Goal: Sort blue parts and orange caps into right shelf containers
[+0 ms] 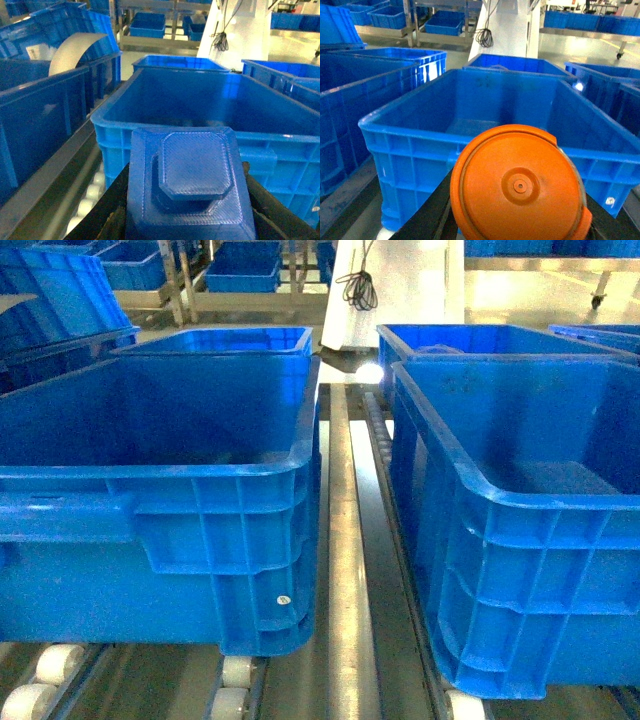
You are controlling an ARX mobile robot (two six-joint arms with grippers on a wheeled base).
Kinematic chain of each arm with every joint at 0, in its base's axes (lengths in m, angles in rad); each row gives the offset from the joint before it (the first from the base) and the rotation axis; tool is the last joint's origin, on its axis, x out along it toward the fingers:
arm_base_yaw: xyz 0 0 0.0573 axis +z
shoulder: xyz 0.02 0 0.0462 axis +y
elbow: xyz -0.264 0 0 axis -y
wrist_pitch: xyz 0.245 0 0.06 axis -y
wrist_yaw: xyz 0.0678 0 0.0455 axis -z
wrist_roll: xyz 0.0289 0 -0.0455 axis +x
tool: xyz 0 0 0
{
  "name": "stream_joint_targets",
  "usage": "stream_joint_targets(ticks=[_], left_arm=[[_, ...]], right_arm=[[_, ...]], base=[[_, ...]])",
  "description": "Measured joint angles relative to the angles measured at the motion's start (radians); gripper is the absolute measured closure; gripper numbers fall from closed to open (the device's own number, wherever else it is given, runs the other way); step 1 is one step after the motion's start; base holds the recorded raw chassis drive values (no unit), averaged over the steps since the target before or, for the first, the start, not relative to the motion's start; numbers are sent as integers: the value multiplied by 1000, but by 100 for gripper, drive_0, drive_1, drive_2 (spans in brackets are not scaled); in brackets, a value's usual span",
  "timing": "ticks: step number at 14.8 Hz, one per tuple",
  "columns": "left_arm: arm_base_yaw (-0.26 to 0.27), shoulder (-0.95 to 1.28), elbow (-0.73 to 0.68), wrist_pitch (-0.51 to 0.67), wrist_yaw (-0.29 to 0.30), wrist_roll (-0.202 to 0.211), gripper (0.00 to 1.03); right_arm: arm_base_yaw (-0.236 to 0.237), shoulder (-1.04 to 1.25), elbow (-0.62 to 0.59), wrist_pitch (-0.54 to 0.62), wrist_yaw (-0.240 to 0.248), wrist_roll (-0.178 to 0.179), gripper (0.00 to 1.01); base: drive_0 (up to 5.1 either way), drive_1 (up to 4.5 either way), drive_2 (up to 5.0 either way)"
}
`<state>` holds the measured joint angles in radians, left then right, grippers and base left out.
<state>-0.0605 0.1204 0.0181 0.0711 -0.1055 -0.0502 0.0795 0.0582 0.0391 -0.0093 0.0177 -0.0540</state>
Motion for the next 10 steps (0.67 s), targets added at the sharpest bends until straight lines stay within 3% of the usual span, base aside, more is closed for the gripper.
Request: stream_joint_targets(ticks=[1, 3, 6, 8, 10], left_arm=[[10, 103, 20, 100, 21, 1, 59], [8, 327, 91, 296, 52, 4, 59], [-12, 810, 290, 657, 80, -3, 59], [-19, 1085, 435, 726, 94, -3, 59], [-21, 1321, 617, 706, 96, -24, 59]], right_arm=[[0, 22, 25, 30, -5, 0, 57], [-1, 181, 69, 203, -23, -3, 57], [1, 665, 225, 615, -25, -18, 57], [-1, 965, 362, 755, -8, -11, 57], [-1, 1239, 505, 745, -2, 14, 57]], base=[[0, 0, 0], [0, 0, 0], [0, 0, 0], [0, 0, 0], [0, 0, 0]])
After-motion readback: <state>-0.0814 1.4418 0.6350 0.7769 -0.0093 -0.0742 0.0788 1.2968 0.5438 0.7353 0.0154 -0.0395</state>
